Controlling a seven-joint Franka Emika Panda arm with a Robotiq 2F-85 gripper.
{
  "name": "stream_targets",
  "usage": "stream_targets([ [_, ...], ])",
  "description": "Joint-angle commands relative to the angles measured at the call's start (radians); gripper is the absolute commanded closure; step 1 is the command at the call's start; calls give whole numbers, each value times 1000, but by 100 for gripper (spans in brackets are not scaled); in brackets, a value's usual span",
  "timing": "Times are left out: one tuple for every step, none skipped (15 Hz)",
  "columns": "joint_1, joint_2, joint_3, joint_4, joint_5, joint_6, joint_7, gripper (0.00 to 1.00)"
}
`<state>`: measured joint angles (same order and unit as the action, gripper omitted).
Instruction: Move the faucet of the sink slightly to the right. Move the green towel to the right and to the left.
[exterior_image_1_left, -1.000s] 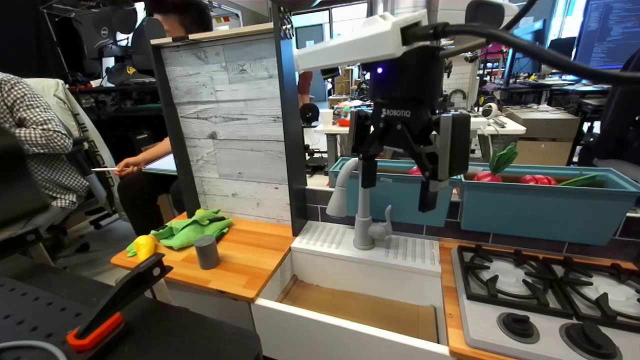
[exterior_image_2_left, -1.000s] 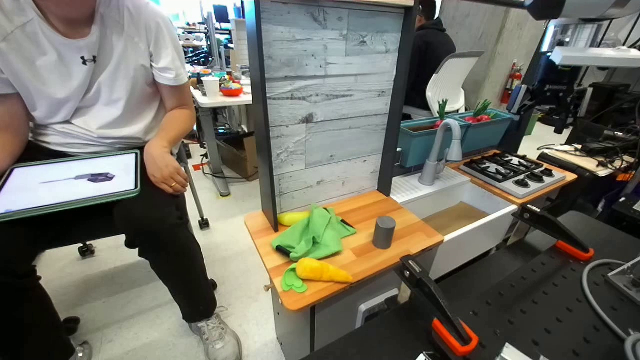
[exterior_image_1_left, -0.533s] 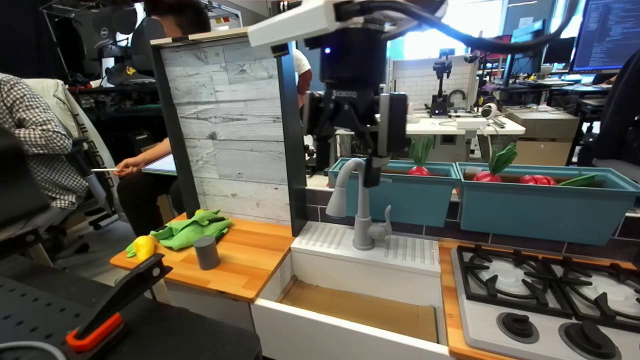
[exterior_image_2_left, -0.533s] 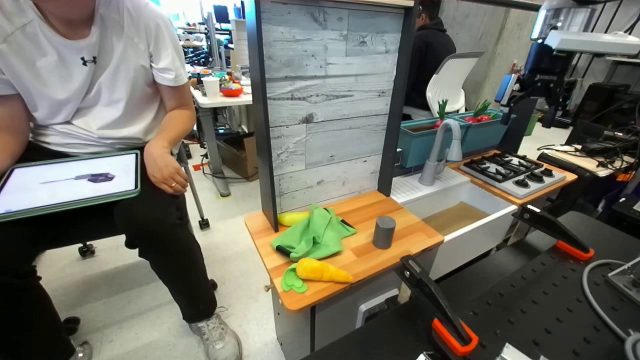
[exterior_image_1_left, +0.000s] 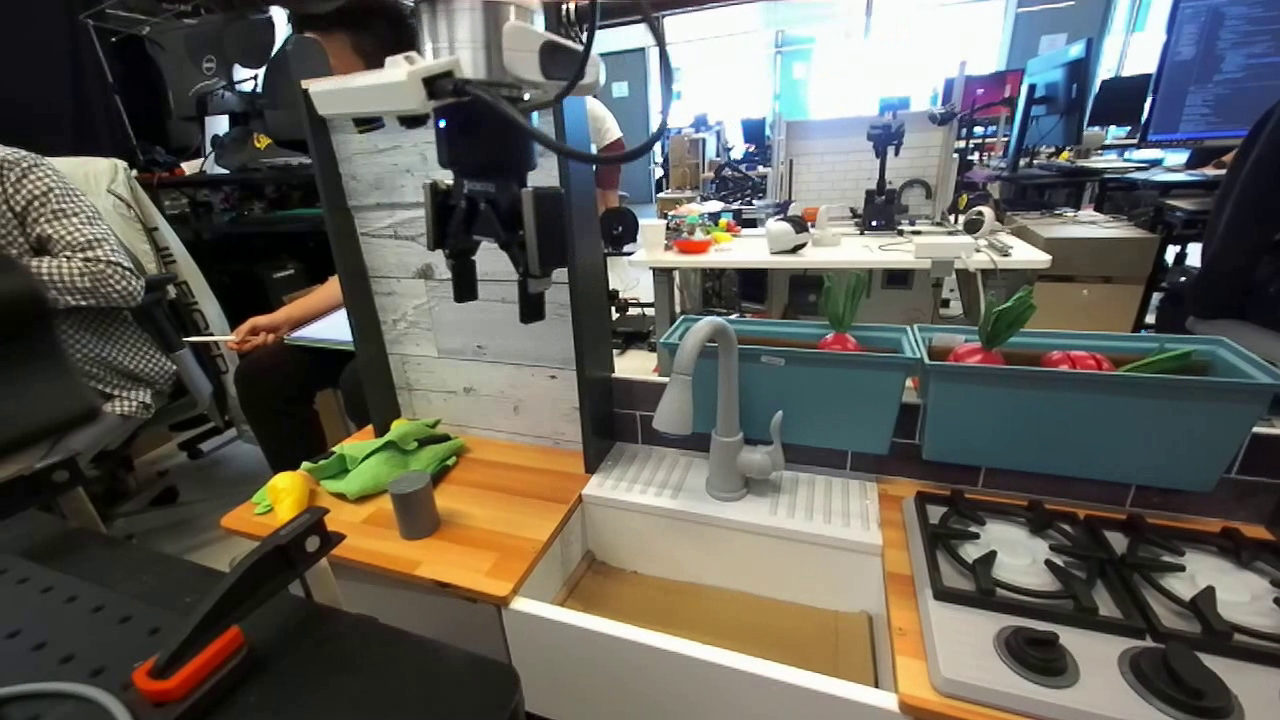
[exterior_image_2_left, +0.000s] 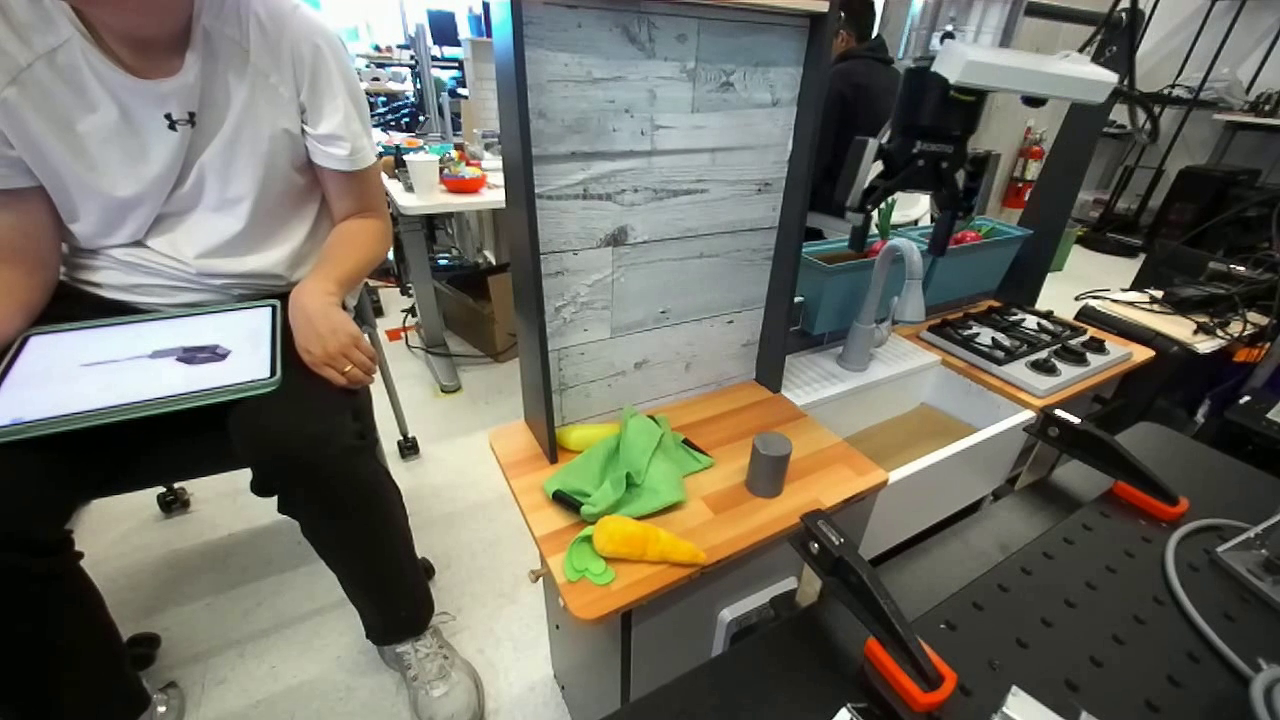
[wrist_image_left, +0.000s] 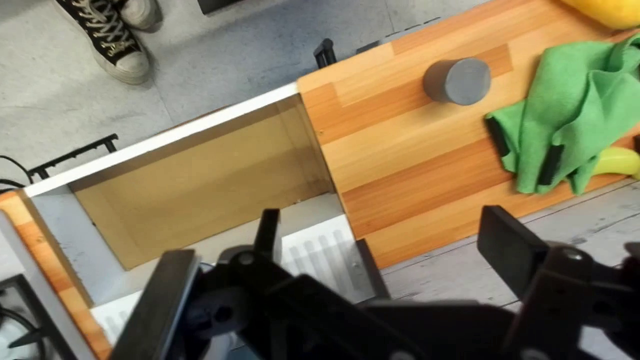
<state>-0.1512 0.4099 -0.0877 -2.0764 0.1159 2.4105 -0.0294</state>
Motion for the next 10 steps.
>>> stream_targets([
  [59,32,43,-4,-6,60,23,0],
  [74,52,57,4,-5,68,23,0],
  [89,69,67,7,-7,84,24,0],
  [104,91,75,12,-13,98,28,0],
  [118,114,82,18,-16,118,32,0],
  [131,140,88,27,-18,136,34,0],
  [142,163,93,32,-18,151,37,0],
  [153,191,98,44,-18,166,41,0],
  [164,215,101,54,-19,180,48,0],
  [173,241,106,68,-18,198,53,0],
])
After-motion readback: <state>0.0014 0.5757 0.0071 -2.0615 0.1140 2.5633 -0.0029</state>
